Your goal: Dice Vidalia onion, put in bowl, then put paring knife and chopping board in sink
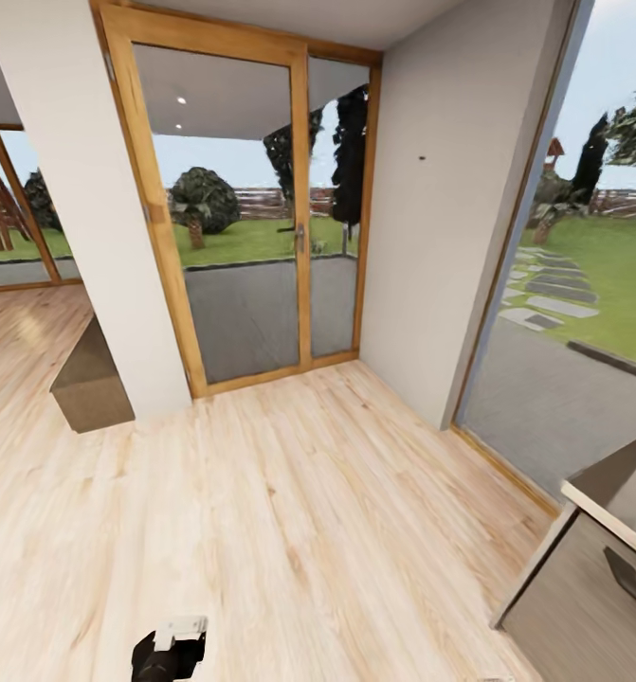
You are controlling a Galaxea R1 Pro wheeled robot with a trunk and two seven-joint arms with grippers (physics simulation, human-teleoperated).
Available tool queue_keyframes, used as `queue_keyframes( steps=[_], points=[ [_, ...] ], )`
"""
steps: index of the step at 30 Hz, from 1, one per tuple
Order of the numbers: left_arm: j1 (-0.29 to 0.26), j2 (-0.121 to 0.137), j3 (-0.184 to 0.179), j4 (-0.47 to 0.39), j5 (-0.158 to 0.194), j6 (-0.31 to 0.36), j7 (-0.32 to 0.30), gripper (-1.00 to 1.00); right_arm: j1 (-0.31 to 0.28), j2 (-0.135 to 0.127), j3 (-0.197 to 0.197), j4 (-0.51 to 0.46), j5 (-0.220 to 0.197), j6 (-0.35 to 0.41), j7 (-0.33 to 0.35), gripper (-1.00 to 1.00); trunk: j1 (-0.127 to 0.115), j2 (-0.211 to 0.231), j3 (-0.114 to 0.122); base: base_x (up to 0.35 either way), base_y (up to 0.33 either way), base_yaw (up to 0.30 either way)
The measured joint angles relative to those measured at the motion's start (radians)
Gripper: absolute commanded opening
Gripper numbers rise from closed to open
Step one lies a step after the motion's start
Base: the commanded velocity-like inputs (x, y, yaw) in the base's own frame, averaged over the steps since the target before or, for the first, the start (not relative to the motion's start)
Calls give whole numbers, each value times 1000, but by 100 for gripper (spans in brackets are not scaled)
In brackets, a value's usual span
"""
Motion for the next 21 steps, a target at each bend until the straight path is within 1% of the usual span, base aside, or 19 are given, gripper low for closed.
queue_keyframes(
  steps=[3,9,13,15,18,21],
  points=[
    [0,0,0,0,0,0,1,100,-1,0,0,-13,0,16,0,100,0,0,0,251,0,0],
    [0,0,0,0,0,1,1,100,-1,0,0,-16,0,18,0,100,0,0,0,246,0,0],
    [0,1,0,0,0,1,1,100,-1,-4,-4,-17,-1,-38,5,100,0,0,0,215,25,0],
    [0,1,0,0,0,1,1,100,-1,-4,-4,-17,-1,-52,4,100,0,0,0,198,97,0],
    [0,1,0,0,0,1,1,100,-1,-3,-2,-14,-1,-62,3,100,0,0,0,193,147,-3],
    [0,0,0,0,0,1,1,100,-1,-2,-2,-12,0,-66,3,100,0,0,0,190,181,-104]
  ],
)
